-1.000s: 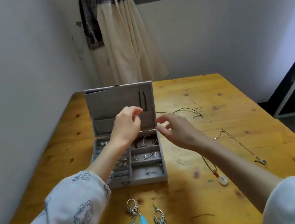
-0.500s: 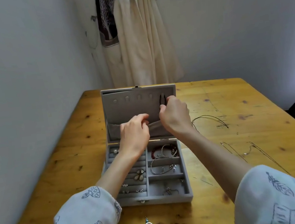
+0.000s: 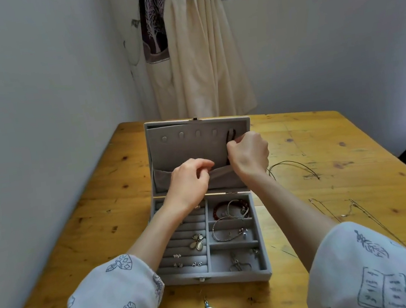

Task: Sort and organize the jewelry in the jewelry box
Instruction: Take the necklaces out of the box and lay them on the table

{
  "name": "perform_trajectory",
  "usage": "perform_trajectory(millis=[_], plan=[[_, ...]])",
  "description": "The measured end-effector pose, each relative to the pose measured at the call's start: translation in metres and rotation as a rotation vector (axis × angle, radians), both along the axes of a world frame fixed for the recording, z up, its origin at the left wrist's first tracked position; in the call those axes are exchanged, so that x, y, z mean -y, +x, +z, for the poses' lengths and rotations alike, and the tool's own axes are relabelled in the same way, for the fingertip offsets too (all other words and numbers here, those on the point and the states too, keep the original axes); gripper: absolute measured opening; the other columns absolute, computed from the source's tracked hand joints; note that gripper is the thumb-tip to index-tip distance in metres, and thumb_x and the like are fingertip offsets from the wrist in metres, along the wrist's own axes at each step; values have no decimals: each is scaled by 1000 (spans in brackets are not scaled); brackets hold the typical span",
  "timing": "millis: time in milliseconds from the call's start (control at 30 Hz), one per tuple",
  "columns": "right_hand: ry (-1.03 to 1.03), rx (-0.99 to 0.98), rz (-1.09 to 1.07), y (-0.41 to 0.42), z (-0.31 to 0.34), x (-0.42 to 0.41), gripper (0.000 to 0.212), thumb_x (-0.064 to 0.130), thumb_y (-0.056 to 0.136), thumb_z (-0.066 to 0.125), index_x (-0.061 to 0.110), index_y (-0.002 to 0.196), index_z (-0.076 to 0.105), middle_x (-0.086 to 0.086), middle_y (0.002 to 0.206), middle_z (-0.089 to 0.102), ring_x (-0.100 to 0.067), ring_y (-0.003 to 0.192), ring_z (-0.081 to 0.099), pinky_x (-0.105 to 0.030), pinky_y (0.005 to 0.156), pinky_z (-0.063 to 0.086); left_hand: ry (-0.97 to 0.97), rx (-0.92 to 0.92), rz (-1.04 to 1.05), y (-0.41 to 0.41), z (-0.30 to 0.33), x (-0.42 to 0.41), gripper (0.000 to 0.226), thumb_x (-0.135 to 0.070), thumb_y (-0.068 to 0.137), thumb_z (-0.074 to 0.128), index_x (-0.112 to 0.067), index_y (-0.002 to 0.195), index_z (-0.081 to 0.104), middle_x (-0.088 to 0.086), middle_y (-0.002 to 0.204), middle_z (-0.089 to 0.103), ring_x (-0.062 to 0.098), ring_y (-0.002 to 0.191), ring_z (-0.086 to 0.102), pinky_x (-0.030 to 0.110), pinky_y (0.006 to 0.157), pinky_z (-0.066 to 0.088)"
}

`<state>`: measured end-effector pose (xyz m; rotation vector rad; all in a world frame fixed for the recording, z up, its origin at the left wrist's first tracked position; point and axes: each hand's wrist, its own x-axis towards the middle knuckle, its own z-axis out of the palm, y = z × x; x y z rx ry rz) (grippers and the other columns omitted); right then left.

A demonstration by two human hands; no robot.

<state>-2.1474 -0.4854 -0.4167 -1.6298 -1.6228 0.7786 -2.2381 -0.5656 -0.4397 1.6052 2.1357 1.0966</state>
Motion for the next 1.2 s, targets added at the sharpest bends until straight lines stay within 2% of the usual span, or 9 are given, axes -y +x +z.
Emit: perform_trajectory(millis=[200,333,433,567,700,867,967,1067,1200], plan=[[187,-185,47,11,12,5,14,18,86,52,12,90,63,-4,85,64,-23,86,58,-26,70,36,18,134,34,2,13,-7,29,-8,92,46,-13,116,63,2,112,67,14,106,60,20,94,42],[266,-254,230,19,26,-2,5,16,84,58,16,81,62,-1,85,61,-13,80,55,-26,77,42,39,366,-1,7,23,-18,33,-10,93,47,-14,124,56,4,119,63,15,109,59,36,100,45],[236,-378,372,28,40,-2,11,12,82,60,17,72,60,5,71,61,-4,65,54,-20,64,43,56,460,-50,14,30,-23,35,-14,93,49,-16,128,51,3,123,60,13,112,56,36,101,44],[143,-523,499,42,60,5,19,3,83,57,15,68,57,0,67,59,3,49,51,-9,46,35,122,558,-157,20,38,-20,15,-22,92,54,-22,106,60,-2,100,69,7,98,61,23,88,47],[12,-627,539,61,72,9,17,-1,83,52,11,71,54,-8,69,54,-10,56,44,-20,47,32,169,579,-203,22,50,-8,2,-21,86,62,-20,87,61,-4,83,71,-2,79,64,9,70,44],[-18,-601,573,80,77,18,18,-2,85,47,10,72,53,-5,67,50,-12,60,43,-24,52,31,61,814,-365,32,68,4,6,-20,86,57,-17,92,58,-2,75,70,20,81,67,39,91,45],[-4,-588,599,93,84,28,21,-2,85,47,12,71,54,-3,68,52,-10,62,44,-22,53,33,42,767,-350,45,78,9,16,-21,90,53,-11,98,63,-2,68,64,16,73,65,42,90,48],[18,-603,617,106,97,37,21,-2,85,47,11,71,54,-6,72,54,-11,64,45,-22,54,34,81,718,-317,56,94,15,7,-16,87,58,-14,89,64,-1,74,66,15,76,65,42,90,49],[62,-604,619,125,115,47,19,-1,85,48,12,72,54,0,61,49,-10,57,43,-21,54,35,177,539,-297,65,118,23,3,-14,85,62,-16,88,62,2,79,64,11,72,64,29,81,53]])
